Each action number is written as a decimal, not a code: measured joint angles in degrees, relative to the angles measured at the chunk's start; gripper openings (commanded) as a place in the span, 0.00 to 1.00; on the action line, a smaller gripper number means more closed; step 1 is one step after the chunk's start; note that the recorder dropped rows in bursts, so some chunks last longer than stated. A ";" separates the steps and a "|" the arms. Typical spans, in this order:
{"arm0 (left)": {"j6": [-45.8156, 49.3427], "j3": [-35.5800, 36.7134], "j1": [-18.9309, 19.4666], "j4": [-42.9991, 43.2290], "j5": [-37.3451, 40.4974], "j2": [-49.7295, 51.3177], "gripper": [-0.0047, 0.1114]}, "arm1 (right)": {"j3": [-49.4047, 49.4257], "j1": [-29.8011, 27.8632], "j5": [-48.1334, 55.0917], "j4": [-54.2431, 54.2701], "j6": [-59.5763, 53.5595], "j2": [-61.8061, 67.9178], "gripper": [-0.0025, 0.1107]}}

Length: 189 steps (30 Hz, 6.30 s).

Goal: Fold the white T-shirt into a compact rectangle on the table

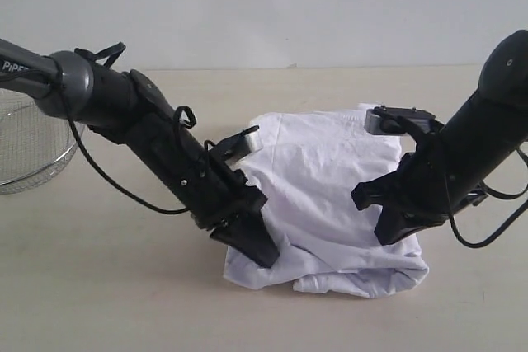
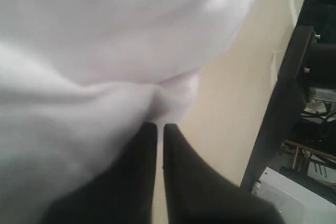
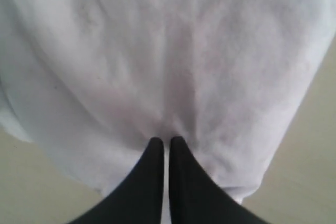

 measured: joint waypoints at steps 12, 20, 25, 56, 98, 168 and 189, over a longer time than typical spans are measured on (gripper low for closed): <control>-8.86 3.41 -0.21 9.50 -5.46 -0.42 0.08 | 0.54 0.60 -1.19 -7.99 11.33 5.80 0.02; -8.89 6.61 0.29 8.06 -4.59 -0.88 0.08 | 0.54 0.80 -1.17 -13.53 17.40 5.61 0.02; -6.48 7.71 0.53 8.64 -2.68 -2.04 0.08 | 0.54 0.89 -1.17 -15.57 18.77 5.29 0.02; -6.30 -1.60 -5.31 3.71 -14.85 -2.29 0.08 | 0.54 0.89 -1.77 -17.27 18.17 5.11 0.02; -9.15 -20.67 -1.09 13.03 -29.20 0.59 0.08 | -30.01 -3.64 -2.13 -8.06 6.59 9.58 0.02; 7.37 -11.50 10.59 -15.12 -2.10 -4.54 0.08 | -19.31 -31.07 24.70 20.22 -36.67 10.48 0.02; 24.24 15.71 10.93 -24.00 -7.11 -18.30 0.08 | -19.08 -29.04 19.30 25.19 -40.96 22.02 0.72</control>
